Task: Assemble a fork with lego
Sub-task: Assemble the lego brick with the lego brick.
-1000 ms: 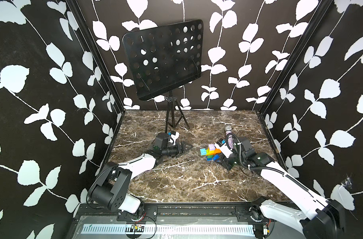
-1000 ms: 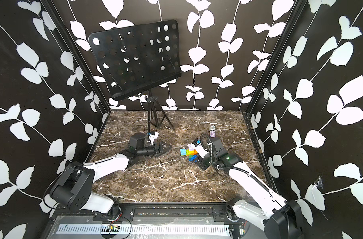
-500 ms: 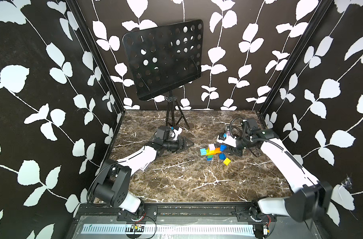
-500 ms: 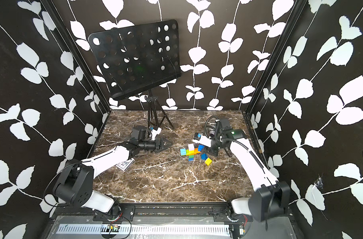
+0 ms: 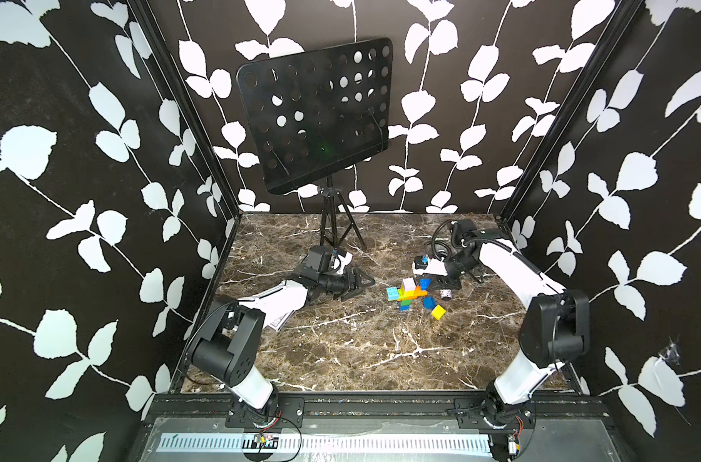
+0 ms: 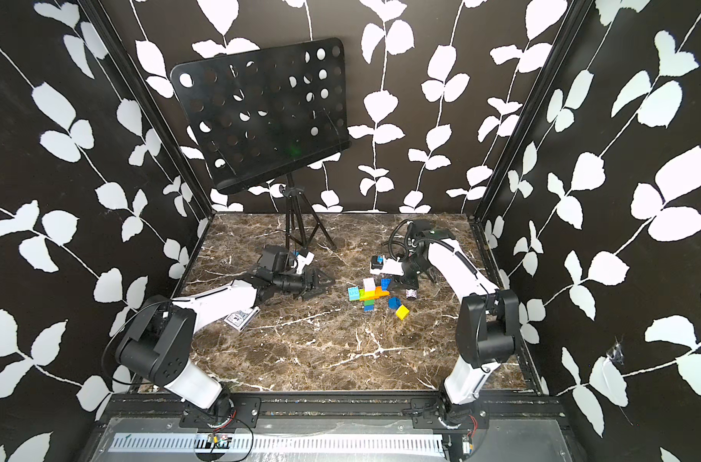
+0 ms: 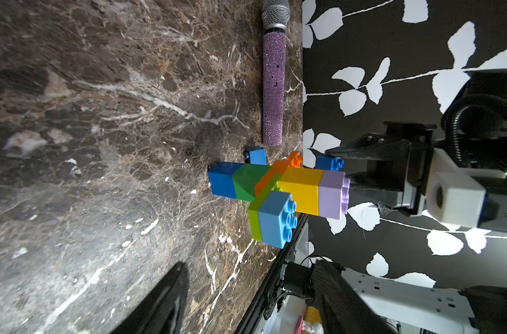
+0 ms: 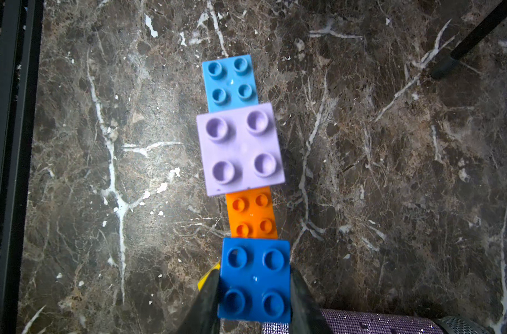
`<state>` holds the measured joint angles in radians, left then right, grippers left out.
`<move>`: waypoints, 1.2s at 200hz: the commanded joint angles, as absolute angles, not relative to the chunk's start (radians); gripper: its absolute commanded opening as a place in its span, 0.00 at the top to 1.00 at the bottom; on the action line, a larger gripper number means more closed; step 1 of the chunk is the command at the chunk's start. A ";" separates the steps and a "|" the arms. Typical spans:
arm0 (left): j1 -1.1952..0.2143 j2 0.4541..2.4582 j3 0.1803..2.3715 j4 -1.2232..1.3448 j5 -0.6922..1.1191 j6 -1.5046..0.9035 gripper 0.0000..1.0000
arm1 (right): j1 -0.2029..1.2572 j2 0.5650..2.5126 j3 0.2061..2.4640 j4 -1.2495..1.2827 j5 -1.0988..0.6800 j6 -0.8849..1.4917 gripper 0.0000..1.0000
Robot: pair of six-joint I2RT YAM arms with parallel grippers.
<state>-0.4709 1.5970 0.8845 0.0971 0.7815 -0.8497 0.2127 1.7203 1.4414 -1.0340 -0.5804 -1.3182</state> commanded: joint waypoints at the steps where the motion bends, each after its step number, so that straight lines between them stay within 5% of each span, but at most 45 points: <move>1: -0.477 1.604 0.897 0.125 0.787 -0.862 0.30 | 0.207 1.736 1.466 -1.080 -0.639 -1.390 0.76; 240: -0.485 1.611 0.888 0.124 0.759 -0.892 0.30 | 0.178 1.880 1.539 -1.203 -0.719 -1.512 0.76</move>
